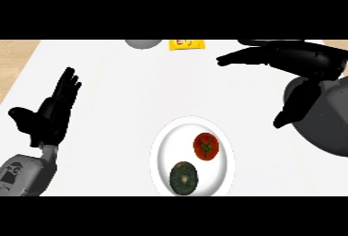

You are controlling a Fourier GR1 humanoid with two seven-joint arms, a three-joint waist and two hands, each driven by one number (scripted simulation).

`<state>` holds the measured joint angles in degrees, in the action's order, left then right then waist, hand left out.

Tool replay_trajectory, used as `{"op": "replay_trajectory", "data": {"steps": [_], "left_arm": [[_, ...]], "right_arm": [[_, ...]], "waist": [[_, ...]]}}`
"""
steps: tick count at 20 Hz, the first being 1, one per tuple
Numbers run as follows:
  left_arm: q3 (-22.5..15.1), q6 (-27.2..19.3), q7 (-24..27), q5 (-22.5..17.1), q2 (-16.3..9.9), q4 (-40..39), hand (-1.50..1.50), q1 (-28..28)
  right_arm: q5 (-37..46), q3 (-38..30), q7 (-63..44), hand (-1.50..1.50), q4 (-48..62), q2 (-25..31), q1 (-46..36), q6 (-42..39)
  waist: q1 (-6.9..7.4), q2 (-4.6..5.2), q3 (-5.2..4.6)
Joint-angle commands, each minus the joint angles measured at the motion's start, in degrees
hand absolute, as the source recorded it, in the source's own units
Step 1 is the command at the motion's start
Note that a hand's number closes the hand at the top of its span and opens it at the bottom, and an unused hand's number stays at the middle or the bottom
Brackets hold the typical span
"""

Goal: Pick the tomato from the plate and place it in the pan

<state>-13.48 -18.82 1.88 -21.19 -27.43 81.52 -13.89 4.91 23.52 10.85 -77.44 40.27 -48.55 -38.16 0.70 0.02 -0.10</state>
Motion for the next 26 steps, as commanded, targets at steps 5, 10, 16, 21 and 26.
{"op": "replay_trajectory", "data": {"steps": [5, 10, 16, 21, 26], "left_arm": [[1.4, 1.0, -1.5, 1.6, 0.7, 1.7, 0.0, 1.8], [2.0, 0.0, -4.2, 3.3, 2.7, 2.1, 0.0, -1.3], [4.5, 3.6, -2.6, 3.2, 2.5, -1.2, 0.0, -1.4], [5.9, 4.8, -0.5, 5.0, 3.1, -1.7, 0.0, 1.0], [5.0, 1.7, -3.8, 7.4, 5.3, 4.5, 0.0, 2.7]], "right_arm": [[4.1, 0.4, -10.3, -1.5, -1.5, -8.1, -9.1, -5.2], [7.1, 1.1, -16.7, -1.5, -0.4, -16.7, -10.5, -4.8], [5.5, 1.4, -16.3, -1.5, 2.1, -21.4, -8.2, -10.4], [7.5, 3.3, -25.7, -1.5, -7.9, -25.1, -2.7, -11.4], [10.2, 2.8, -29.6, -1.5, -9.9, -24.9, 1.4, -13.2]], "waist": [[-0.12, -0.13, 0.07], [-0.35, -0.1, 0.08], [-0.39, 0.09, 0.07], [-0.83, -0.13, 0.08], [-0.61, -0.12, 0.11]]}}
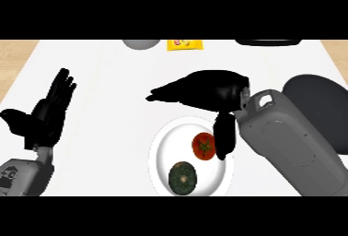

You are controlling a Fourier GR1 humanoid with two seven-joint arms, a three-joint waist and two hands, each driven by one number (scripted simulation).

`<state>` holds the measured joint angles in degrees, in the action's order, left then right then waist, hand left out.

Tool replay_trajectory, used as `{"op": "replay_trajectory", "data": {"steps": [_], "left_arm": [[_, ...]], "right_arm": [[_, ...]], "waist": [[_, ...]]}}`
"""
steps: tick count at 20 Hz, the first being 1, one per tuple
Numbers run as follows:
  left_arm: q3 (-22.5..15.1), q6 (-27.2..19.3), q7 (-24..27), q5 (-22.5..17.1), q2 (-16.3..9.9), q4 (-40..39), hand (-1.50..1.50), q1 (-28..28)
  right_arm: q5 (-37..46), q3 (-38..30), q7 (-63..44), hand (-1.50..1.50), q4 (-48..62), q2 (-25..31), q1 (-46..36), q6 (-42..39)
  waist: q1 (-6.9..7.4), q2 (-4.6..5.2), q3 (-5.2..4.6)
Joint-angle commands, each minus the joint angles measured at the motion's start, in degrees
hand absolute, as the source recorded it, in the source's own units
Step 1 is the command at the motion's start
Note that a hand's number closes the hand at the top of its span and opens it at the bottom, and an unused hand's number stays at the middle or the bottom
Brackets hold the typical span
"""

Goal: Pick the tomato from the plate and place it in the pan

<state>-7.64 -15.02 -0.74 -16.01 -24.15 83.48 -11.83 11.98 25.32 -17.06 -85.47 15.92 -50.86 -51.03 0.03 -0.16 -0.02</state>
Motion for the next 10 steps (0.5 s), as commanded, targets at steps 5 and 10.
{"op": "replay_trajectory", "data": {"steps": [5, 10], "left_arm": [[0.0, -1.2, -3.7, 3.8, 2.9, 2.4, 0.0, -2.7], [1.6, 1.8, -1.0, 4.3, 3.5, -1.8, 0.0, -2.6]], "right_arm": [[10.1, 0.6, 0.3, -1.5, -2.1, -0.9, 6.3, 2.1], [15.9, 2.2, 3.2, -1.5, 9.3, -4.8, 1.3, 2.4]], "waist": [[0.18, 0.15, 0.04], [0.64, 0.33, 0.01]]}}
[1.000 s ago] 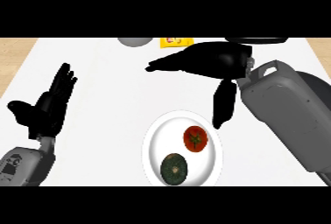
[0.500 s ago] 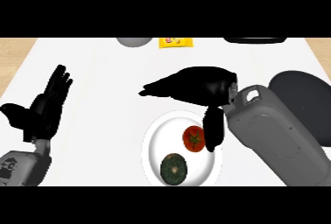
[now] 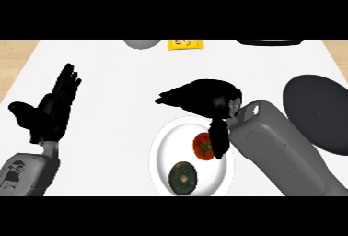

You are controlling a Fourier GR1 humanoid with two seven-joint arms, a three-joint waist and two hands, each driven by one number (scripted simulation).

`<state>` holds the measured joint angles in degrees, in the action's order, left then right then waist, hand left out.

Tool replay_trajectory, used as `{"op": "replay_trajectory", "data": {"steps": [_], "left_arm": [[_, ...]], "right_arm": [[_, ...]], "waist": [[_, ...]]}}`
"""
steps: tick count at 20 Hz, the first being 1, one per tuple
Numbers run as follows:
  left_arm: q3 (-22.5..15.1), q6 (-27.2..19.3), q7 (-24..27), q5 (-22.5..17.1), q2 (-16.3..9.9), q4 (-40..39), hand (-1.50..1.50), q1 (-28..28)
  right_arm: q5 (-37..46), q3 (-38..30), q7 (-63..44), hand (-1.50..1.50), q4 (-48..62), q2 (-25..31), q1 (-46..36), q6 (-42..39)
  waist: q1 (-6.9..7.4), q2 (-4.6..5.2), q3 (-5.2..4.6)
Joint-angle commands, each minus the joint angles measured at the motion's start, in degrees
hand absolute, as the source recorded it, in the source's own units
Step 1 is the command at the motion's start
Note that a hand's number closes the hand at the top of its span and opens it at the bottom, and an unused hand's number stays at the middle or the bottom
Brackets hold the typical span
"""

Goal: Pick the tomato from the plate and place it in the pan

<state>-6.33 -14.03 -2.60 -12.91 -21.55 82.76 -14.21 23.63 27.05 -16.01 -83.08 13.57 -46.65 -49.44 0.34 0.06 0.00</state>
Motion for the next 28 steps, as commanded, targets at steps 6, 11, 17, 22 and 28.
{"op": "replay_trajectory", "data": {"steps": [6, 11, 17, 22, 28], "left_arm": [[2.1, 2.8, 2.1, 2.0, 1.7, -1.8, 0.0, 0.9], [3.5, 2.3, -1.6, 2.3, 2.7, 2.1, 0.0, 2.2], [3.0, 1.2, -1.8, 5.4, 4.5, 1.3, 0.0, -0.6], [6.7, 6.9, -0.3, 2.4, 1.7, -1.7, 0.0, -0.5], [5.2, 4.2, -0.6, 6.2, 5.5, 1.8, 0.0, 2.1]], "right_arm": [[7.7, 1.8, 7.4, -1.5, 9.7, -3.1, -0.2, -1.0], [9.4, 0.4, 12.9, -1.5, 4.2, 2.2, 2.6, -5.6], [19.1, 7.1, 14.3, -1.5, 11.8, -3.1, 3.1, 2.1], [23.1, 9.5, 12.5, -1.5, 7.6, -1.2, 3.4, -1.4], [28.8, 9.5, 16.0, -1.5, 12.6, -3.1, 2.6, -0.4]], "waist": [[0.33, 0.1, -0.01], [-0.05, -0.09, 0.0], [0.28, 0.05, 0.01], [-0.04, -0.05, -0.01], [0.0, -0.04, -0.01]]}}
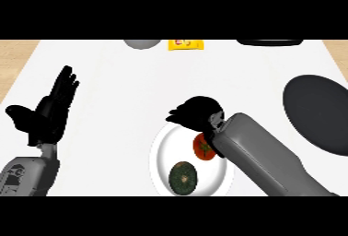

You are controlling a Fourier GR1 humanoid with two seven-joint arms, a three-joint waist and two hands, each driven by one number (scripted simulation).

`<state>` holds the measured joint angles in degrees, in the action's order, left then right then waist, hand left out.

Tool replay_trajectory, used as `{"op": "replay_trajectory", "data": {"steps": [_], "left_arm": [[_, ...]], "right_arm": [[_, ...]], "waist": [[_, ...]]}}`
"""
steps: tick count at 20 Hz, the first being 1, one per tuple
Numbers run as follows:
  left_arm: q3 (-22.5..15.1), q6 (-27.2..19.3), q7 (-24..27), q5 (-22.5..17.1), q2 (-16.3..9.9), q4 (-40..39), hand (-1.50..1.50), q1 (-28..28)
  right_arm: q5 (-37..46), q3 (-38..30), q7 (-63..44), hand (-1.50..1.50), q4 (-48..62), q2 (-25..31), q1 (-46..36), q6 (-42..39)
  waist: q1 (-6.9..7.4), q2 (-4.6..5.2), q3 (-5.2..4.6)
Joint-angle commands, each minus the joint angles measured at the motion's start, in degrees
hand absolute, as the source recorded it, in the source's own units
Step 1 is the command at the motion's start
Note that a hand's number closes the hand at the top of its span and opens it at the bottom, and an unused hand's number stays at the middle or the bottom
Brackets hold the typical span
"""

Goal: Pick the tomato from the plate and place it in the pan

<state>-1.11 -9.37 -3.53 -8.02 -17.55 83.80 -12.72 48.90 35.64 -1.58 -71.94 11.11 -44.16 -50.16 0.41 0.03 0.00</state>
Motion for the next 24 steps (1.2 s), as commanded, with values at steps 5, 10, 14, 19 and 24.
{"op": "replay_trajectory", "data": {"steps": [5, 10, 14, 19, 24], "left_arm": [[1.2, 0.6, -1.7, 1.9, 1.5, 1.1, 0.0, -0.6], [0.3, 0.8, 1.6, 3.4, 3.9, -0.1, 0.0, 1.1], [3.6, 2.6, -6.3, 2.0, 0.3, 2.9, 0.0, -2.6], [2.7, 2.3, 0.3, 4.0, 4.4, -2.1, 0.0, -1.2], [4.1, 3.6, -0.2, 3.7, 2.7, 2.0, 0.0, 1.8]], "right_arm": [[6.6, -1.2, 5.0, -1.5, 5.7, -2.9, -0.3, 2.0], [12.3, 2.5, 5.1, -1.5, 11.3, -5.2, 2.3, 6.9], [14.2, 2.3, 5.5, -1.5, 7.4, -4.1, 4.5, 3.6], [16.0, -0.3, 9.1, -1.5, 11.9, -4.1, 2.5, 1.8], [17.5, 3.9, 16.5, 1.5, 11.1, -3.0, 6.4, 6.2]], "waist": [[-0.08, -0.01, 0.0], [0.05, 0.09, 0.0], [-0.27, -0.04, 0.01], [-0.28, 0.04, -0.01], [-0.01, 0.01, 0.0]]}}
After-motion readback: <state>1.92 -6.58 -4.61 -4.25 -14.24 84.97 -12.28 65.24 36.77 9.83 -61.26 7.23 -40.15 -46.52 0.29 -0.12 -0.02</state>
